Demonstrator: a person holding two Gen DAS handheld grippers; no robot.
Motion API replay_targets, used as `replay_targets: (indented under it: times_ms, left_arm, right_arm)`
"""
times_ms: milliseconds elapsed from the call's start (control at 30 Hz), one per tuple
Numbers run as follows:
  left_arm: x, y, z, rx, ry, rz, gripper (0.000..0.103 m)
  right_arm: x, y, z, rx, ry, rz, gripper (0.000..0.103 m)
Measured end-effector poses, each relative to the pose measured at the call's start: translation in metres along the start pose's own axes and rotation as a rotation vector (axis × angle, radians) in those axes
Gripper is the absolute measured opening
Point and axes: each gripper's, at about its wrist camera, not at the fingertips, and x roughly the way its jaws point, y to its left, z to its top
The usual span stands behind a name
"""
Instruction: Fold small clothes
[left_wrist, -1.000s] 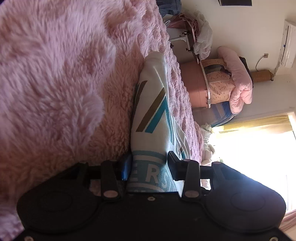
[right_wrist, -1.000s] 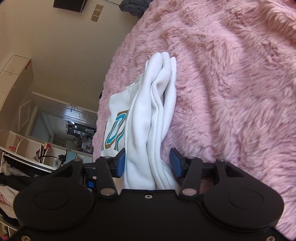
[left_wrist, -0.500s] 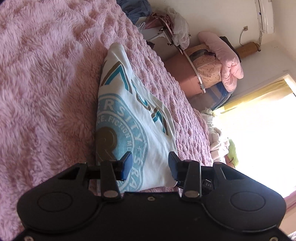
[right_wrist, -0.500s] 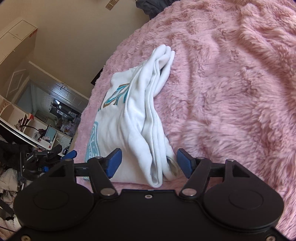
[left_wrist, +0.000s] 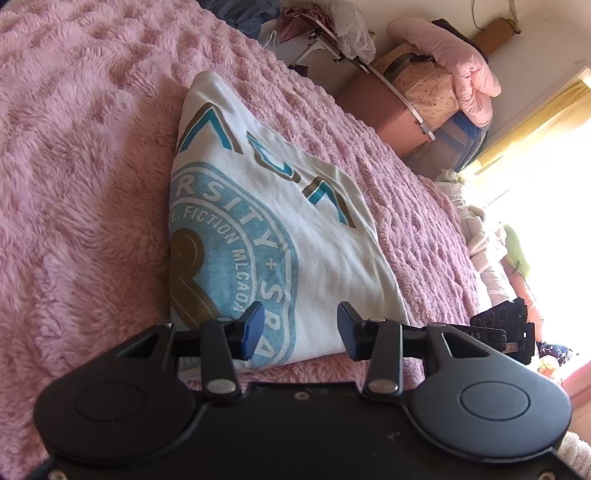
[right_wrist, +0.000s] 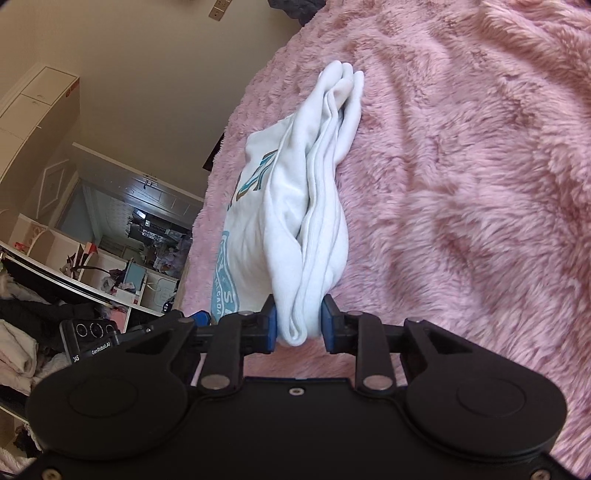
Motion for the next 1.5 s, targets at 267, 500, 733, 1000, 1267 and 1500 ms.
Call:
replay_targets:
  times_ms: [267, 500, 733, 1000, 1267, 1500]
  left_arm:
    - [0.010, -0.009, 0.008, 0.026, 0.011, 0.027, 0.045]
    - [0.001, -0.035, 0.047, 0.159, -0.152, 0.149, 0.047]
    - [0.037, -0.036, 0.073, 0.185, -0.152, 0.328, 0.048]
    - [0.068, -0.017, 0.071, 0.144, -0.114, 0.326, 0.050]
    - [0.085, -0.017, 0.067, 0.187, -0.089, 0.360, 0.051]
    - [0.061, -0.050, 0.066, 0.247, -0.086, 0.440, 0.051]
  right_arm:
    - [0.001, -0.006, -0.005, 0.000, 0.014, -0.181, 0.034]
    - [-0.015, 0.081, -0.002, -0.381, -0.184, -0.383, 0.037]
    - [0.036, 0.127, 0.019, -0.703, -0.200, -0.543, 0.036]
    - [0.076, 0.120, 0.033, -0.691, -0.179, -0.584, 0.034]
    - [0.094, 0.084, 0.042, -0.575, -0.146, -0.607, 0.033]
    - [0.079, 0.103, 0.038, -0.534, -0.187, -0.597, 0.040]
